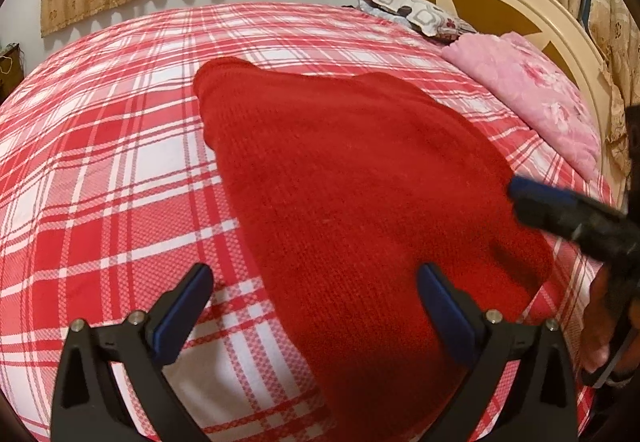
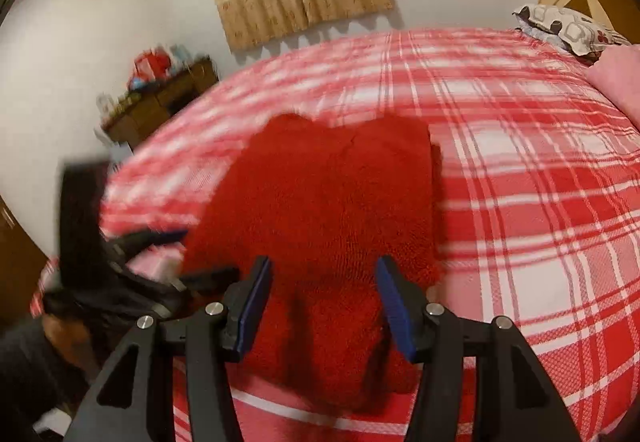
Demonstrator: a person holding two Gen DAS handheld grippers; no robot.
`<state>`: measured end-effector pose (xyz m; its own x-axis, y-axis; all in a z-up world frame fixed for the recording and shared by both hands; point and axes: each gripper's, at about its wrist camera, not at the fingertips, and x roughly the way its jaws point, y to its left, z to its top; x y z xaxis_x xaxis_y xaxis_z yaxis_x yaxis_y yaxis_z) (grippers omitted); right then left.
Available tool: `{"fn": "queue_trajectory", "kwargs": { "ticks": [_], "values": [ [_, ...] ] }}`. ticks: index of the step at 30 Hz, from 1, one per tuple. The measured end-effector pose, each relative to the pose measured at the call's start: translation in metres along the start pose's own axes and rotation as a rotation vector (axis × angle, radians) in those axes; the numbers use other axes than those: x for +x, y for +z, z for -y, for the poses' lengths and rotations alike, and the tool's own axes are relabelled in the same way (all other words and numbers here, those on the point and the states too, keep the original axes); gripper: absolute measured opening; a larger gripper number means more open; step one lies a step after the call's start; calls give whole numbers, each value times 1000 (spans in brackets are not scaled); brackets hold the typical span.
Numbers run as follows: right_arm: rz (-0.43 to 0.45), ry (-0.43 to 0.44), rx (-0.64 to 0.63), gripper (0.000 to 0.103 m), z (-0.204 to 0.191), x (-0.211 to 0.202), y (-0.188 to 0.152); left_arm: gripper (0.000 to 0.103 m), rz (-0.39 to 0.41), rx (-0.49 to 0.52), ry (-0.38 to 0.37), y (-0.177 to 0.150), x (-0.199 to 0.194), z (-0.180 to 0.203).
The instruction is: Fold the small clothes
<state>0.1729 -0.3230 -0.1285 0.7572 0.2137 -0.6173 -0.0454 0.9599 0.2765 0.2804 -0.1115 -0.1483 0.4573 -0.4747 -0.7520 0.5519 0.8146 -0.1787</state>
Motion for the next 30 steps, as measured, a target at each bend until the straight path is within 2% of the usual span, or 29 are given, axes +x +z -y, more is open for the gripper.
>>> {"fn": "queue_trajectory", "kwargs": {
  "ticks": [2, 5, 9, 16, 23, 27, 30],
  "values": [
    [25, 4, -14, 56, -7, -2, 8, 103, 0, -1, 0, 0, 0, 0],
    [-12, 4, -45, 56, -17, 15, 19, 103, 4, 4, 8, -1, -1, 2],
    [-81, 2, -36, 56, -10, 42, 11, 103, 7, 6, 13, -2, -2, 1],
    [-81, 7, -68, 56, -6, 37, 6, 103, 22, 36, 36, -3, -5, 6],
    [-128, 49, -113, 63, -7, 36, 11, 103, 41, 83, 70, -5, -10, 8],
    [-127, 83, -93, 64, 0, 32, 14, 103, 36, 86, 67, -4, -9, 7],
    [-134, 73, -113, 64, -1, 36, 8, 103, 36, 105, 72, -2, -12, 6]
  ]
}}
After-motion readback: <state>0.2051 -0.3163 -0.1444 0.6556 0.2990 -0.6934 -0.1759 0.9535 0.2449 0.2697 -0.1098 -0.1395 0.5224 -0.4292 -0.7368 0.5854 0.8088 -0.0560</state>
